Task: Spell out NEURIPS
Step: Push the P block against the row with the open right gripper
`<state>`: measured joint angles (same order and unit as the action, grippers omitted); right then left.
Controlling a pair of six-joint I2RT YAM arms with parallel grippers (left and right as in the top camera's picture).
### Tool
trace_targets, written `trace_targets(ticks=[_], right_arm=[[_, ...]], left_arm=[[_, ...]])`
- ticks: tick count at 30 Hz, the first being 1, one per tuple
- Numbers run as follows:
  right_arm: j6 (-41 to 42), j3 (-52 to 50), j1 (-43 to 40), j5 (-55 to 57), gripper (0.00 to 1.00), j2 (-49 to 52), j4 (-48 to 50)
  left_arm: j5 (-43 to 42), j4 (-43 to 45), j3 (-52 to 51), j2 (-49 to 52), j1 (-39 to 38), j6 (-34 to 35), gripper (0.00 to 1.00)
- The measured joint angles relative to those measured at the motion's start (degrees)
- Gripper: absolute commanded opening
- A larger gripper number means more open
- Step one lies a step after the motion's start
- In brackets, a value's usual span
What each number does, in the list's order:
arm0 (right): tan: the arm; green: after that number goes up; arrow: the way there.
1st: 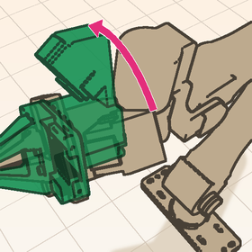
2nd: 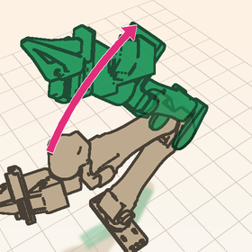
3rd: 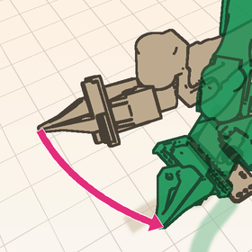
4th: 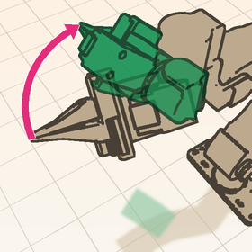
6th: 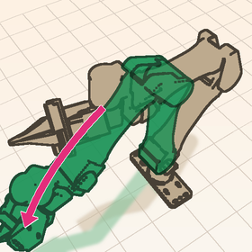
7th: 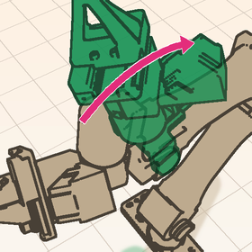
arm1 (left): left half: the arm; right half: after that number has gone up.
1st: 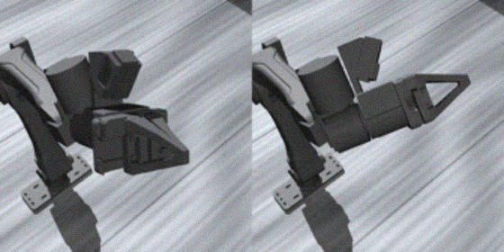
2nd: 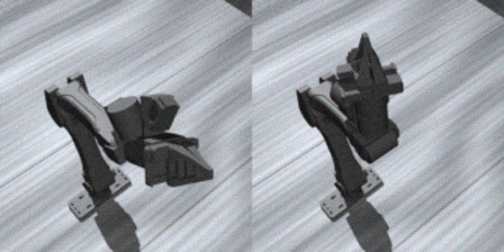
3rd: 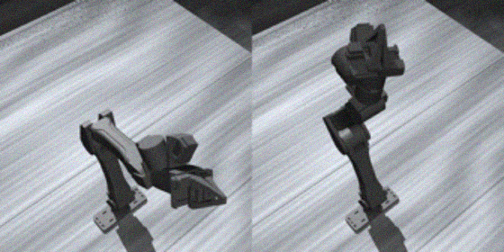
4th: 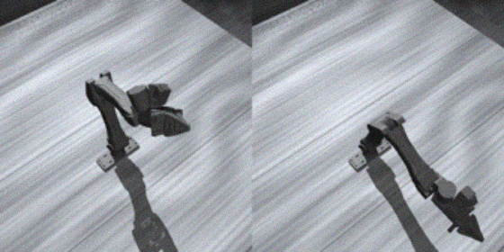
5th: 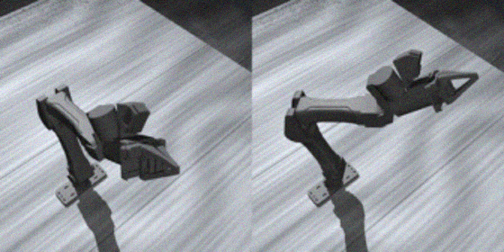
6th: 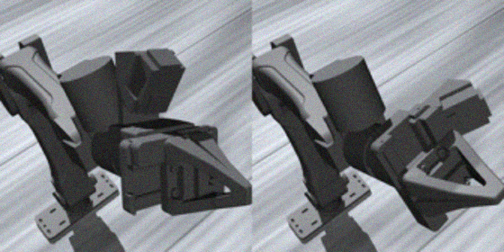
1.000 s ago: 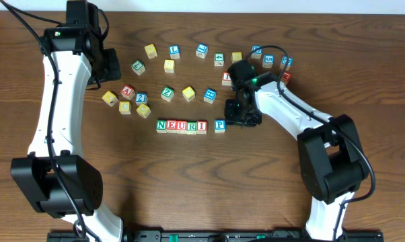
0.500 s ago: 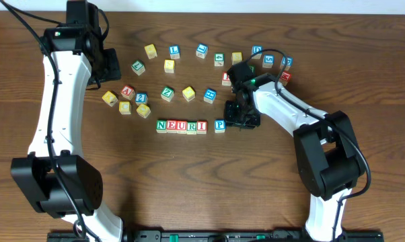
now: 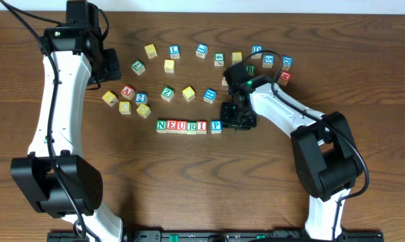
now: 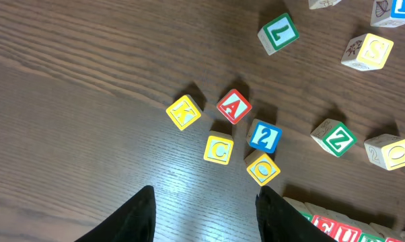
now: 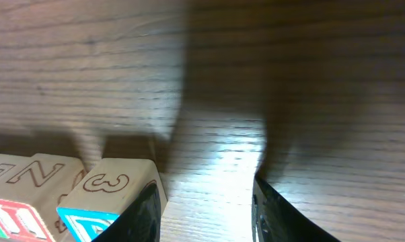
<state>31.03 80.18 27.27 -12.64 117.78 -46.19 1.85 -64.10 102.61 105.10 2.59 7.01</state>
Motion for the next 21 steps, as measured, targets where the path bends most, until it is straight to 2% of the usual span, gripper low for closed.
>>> trace_targets(ticks=[21], right_arm=[[5.7,0.0,0.9,-0.9,0.44,0.1,1.8]], left_arm=[[0.0,0.0,0.0,0.0,0.0,0.0,0.48]])
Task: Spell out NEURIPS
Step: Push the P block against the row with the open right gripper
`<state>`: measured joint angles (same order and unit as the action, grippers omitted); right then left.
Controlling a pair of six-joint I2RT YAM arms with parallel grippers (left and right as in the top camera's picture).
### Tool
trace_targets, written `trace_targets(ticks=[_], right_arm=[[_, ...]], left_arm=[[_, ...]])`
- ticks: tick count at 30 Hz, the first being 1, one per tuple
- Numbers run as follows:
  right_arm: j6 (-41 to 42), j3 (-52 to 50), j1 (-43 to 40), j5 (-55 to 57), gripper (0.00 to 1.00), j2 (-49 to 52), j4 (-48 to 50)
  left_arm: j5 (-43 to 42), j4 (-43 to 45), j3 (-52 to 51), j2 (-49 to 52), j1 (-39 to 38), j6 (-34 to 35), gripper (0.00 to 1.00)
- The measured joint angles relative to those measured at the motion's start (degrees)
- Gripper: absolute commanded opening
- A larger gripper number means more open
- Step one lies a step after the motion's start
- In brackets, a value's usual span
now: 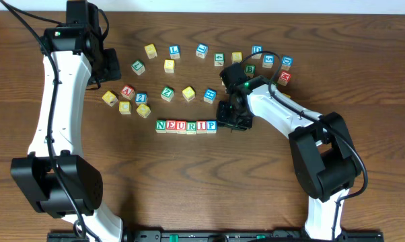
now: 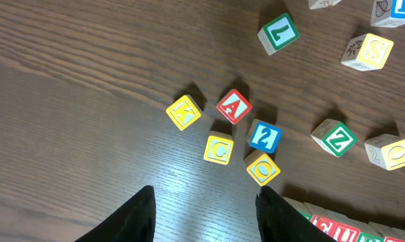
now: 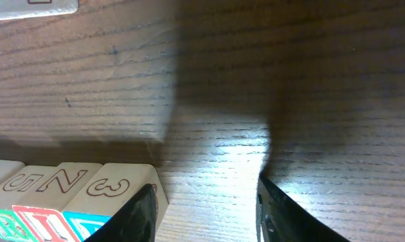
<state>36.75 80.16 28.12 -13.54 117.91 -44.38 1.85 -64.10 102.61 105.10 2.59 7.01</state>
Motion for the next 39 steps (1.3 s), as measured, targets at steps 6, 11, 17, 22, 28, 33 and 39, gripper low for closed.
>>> trace_targets(ticks=[6,11,17,22,28,33,39], right_arm=[[0.2,0.0,0.0,0.0,0.46,0.0,-0.3],[0.2,0.0,0.0,-0.2,0.46,0.0,-1.5],[0.2,0.0,0.0,-0.2,0.46,0.0,-2.9],[0.2,0.0,0.3,-0.2,0.46,0.0,-3.2],[0.2,0.0,1.1,-0.2,0.46,0.0,-3.3],[0.2,0.0,1.1,-0.2,0.46,0.0,-3.3],[-0.1,0.0,1.1,-0.2,0.46,0.0,-2.9]], left_arm=[[0.0,0.0,0.0,0.0,0.0,0.0,0.48],[0.0,0.0,0.0,0.0,0.0,0.0,0.48],[0.0,0.0,0.0,0.0,0.0,0.0,0.48],[0.0,0.0,0.0,0.0,0.0,0.0,0.48],[0.0,0.0,0.0,0.0,0.0,0.0,0.48],[0.0,0.0,0.0,0.0,0.0,0.0,0.48],[0.0,0.0,0.0,0.0,0.0,0.0,0.48]])
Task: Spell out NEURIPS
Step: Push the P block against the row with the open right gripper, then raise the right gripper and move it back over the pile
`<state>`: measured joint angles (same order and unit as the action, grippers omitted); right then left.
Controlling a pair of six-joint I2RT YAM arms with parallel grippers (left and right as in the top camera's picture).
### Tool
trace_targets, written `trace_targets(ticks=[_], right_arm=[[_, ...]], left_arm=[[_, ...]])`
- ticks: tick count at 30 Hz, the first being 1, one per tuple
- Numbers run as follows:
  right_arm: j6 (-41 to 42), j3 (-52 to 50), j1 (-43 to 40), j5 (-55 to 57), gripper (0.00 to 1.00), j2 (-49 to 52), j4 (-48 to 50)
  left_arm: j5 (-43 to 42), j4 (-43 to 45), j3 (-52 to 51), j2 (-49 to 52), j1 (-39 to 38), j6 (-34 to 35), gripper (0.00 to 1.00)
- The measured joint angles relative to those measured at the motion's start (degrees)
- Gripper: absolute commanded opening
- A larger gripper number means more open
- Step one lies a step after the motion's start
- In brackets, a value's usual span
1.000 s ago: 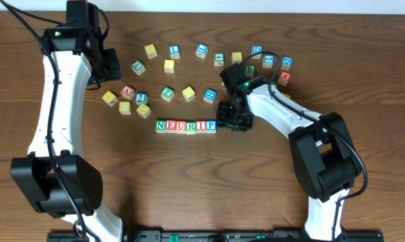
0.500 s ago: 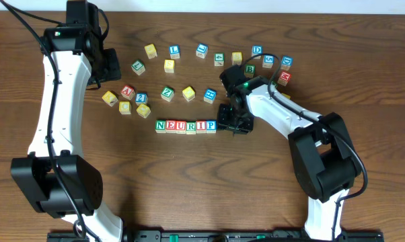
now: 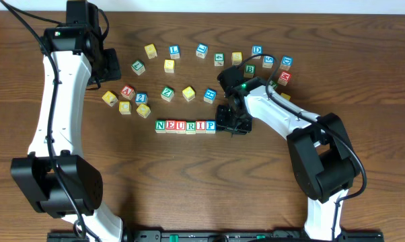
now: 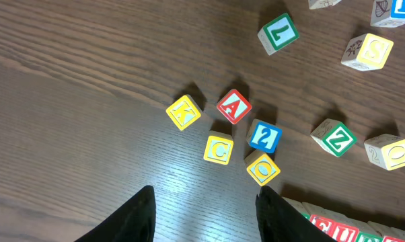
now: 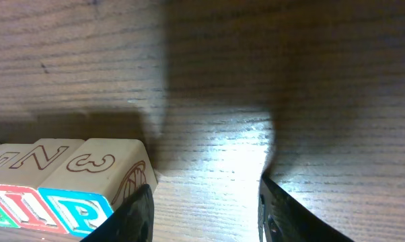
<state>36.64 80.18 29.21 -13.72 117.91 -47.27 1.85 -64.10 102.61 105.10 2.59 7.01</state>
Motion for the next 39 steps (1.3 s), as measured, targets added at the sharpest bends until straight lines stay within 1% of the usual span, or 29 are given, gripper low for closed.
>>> trace_targets(ticks=[7,12,17,23,28,33,34,36,37,39], right_arm=[[-2.4,0.4,-1.2,-0.3,0.45,0.1,-0.9],[-6.3,3.5,-4.0,-0.1,0.43,0.5,-5.8],[-10.7,10.2,-5.4,0.9,0.46,0.6,-11.7],[-15.6,20.7,-5.7,1.4,0.51,0.6,-17.5],[-17.9,29.9,-5.9,1.6,0.52,0.6,-19.0],[-18.7,38.5,-6.2,2.8,0.54,0.6,-18.9],[-18.9,39.6,-6.2,3.2,0.54,0.6,-18.7],[-19.1,41.6,-6.2,4.1,0.54,0.6,-17.7],[-19.1,42.0,-6.2,4.4,0.54,0.6,-17.2],[-19.1,42.1,-6.2,4.8,0.54,0.6,-17.0]], left_arm=[[0.0,0.0,0.0,0.0,0.0,0.0,0.48],[0.0,0.0,0.0,0.0,0.0,0.0,0.48],[0.0,0.0,0.0,0.0,0.0,0.0,0.48],[0.0,-0.1,0.6,0.0,0.0,-0.2,0.48],[0.0,0.0,2.6,-0.7,0.0,-1.1,0.48],[0.0,0.0,2.7,-4.4,0.0,-1.3,0.48],[0.0,0.0,2.8,-5.2,0.0,-1.3,0.55],[0.0,0.0,3.0,-6.7,0.0,-1.7,0.72],[0.0,0.0,3.2,-7.2,0.0,-1.8,0.78],[0.0,0.0,3.5,-7.7,0.0,-1.9,0.85]])
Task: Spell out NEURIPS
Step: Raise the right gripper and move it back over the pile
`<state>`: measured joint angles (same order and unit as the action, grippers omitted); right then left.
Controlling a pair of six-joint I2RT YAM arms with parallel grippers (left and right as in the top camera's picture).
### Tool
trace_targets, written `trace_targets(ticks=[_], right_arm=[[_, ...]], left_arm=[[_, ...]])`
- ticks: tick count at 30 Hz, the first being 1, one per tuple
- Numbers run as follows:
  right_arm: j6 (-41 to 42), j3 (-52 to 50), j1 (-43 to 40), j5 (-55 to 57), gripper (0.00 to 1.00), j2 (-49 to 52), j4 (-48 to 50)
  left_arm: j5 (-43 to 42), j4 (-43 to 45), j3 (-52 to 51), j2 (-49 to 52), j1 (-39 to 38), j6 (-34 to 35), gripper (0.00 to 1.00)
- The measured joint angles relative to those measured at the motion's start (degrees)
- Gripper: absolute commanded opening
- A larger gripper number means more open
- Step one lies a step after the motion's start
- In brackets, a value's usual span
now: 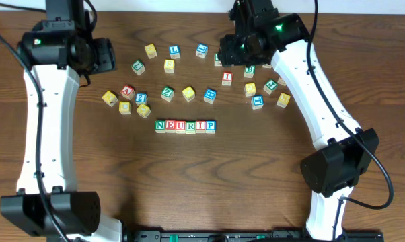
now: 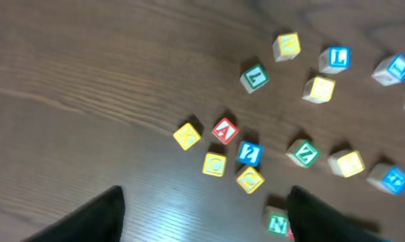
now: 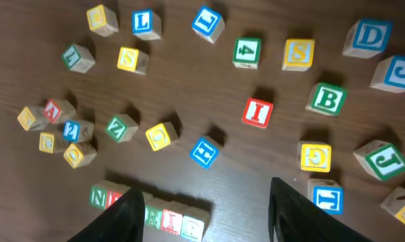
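Six blocks stand in a tight row reading N E U R I P (image 1: 186,126) on the brown table, also low in the right wrist view as the row (image 3: 169,218). Only the row's green N (image 2: 278,223) shows in the left wrist view. A yellow S block (image 3: 299,54) lies loose at the back, between a green 4 and a blue D. My right gripper (image 1: 235,48) (image 3: 206,215) hangs high over the back blocks, open and empty. Raised at the far left, my left gripper (image 1: 98,55) (image 2: 206,218) is also open and empty.
Loose blocks lie in an arc behind the row: a cluster of K, A, C, 2, O (image 1: 125,99) at left, a red I (image 1: 227,77) and blue H (image 1: 210,95) mid-table, G, T, J (image 1: 266,91) at right. The table's back edge (image 1: 189,13) is close.
My right gripper has left the table beside the P and is now high over the back blocks. The left gripper is higher and further left, its fingers wider apart.
At first the P stood a small gap away from N E U R I, with my right gripper low just right of it. Then the P sat tight against the I, the gripper still beside it. Now both grippers are raised and the row stands alone.
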<state>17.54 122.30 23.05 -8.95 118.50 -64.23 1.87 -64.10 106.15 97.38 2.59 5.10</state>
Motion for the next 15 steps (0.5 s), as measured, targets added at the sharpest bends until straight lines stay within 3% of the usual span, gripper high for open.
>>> trace_targets(ticks=[4,15], right_arm=[[0.0,0.0,0.0,0.9,0.55,0.0,0.0],[0.0,0.0,-0.8,3.5,0.57,0.0,-2.4]], left_arm=[[0.0,0.0,0.0,-0.1,0.0,0.1,0.97],[0.0,0.0,0.0,-0.1,0.0,0.2,0.98]])
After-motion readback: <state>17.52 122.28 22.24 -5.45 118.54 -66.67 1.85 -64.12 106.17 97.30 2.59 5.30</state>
